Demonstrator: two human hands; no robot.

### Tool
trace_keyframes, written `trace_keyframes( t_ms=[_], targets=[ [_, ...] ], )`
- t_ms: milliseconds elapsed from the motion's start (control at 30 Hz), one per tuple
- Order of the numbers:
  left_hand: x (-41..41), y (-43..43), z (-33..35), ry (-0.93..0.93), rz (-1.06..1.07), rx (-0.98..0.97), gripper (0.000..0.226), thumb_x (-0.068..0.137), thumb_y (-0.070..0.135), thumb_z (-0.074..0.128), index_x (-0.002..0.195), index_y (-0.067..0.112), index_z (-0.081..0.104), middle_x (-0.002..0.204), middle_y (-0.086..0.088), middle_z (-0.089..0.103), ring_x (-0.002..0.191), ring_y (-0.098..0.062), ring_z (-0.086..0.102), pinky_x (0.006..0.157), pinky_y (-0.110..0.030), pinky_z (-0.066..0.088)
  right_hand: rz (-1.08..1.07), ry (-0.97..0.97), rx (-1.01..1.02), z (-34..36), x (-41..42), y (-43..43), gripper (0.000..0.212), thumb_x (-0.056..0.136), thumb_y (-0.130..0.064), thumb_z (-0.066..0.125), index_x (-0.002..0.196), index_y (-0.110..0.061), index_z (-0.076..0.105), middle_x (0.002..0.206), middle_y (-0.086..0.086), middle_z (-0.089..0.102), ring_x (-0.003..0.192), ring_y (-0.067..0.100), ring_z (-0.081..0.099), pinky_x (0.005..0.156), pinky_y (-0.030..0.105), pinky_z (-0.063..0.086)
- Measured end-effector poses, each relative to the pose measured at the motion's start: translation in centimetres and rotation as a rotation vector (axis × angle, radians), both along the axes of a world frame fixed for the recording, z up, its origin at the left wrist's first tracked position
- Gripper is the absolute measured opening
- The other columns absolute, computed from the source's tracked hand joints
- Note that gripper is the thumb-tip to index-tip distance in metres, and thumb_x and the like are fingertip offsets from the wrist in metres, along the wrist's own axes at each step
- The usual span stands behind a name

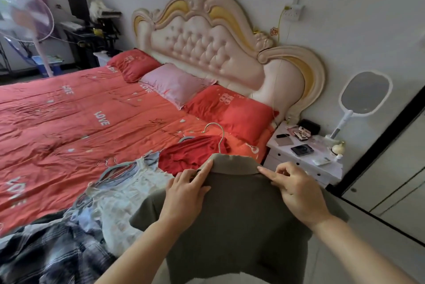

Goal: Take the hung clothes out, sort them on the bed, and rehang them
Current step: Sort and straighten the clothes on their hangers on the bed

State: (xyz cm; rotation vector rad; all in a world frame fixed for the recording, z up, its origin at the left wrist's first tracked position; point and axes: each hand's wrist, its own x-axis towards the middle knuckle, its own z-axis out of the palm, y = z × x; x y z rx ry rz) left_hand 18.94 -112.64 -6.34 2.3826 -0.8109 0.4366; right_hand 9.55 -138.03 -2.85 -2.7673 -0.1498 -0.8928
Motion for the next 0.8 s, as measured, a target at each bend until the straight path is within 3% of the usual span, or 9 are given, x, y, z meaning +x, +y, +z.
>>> trace_keyframes(
  t_ms=[67,200,567,800],
  targets=[
    [2.1,-2.3,-0.7,0.033,0.037,0.004,0.067,0.089,0.031,0.055,0.144,0.041,0.019,0.107,-0.005,0.057,0.098,-0.028,0.056,0.089,-0.043,0.038,0.055,-0.008,0.01,-0.8,3.1,-2.7,0.053,0.075,0.005,0.068,0.118,-0.027,0.064,0.079,-0.003,0.052,0.072,0.007,0.049,0.056,0.036,0.051],
    [5.5,-6.9,-1.5,0.051,0.138,0.04,0.066,0.085,0.032,0.055,0.142,0.041,0.023,0.101,-0.003,0.058,0.092,-0.026,0.058,0.085,-0.044,0.043,0.143,0.057,0.037,-2.2,9.3,-7.7,0.065,0.067,0.012,0.074,0.117,-0.029,0.065,0.078,-0.003,0.052,0.071,0.009,0.048,0.057,0.037,0.051],
    [16.8,-12.5,-2.9,0.063,0.349,0.1,0.063,0.079,0.032,0.057,0.138,0.037,0.034,0.09,-0.002,0.059,0.078,-0.024,0.062,0.073,-0.04,0.047,0.311,0.15,0.098,-4.8,25.6,-14.3,0.072,0.067,0.014,0.071,0.122,-0.031,0.059,0.08,-0.006,0.05,0.071,0.014,0.055,0.058,0.042,0.051],
    [25.7,-12.4,-5.7,0.209,0.374,0.075,0.069,0.087,0.028,0.061,0.14,0.04,0.017,0.103,-0.006,0.057,0.096,-0.027,0.058,0.087,-0.042,0.039,0.358,0.227,0.105,-7.5,36.1,-14.2,0.073,0.064,0.012,0.075,0.119,-0.034,0.062,0.079,-0.014,0.042,0.073,0.005,0.045,0.058,0.037,0.051]
  ],
)
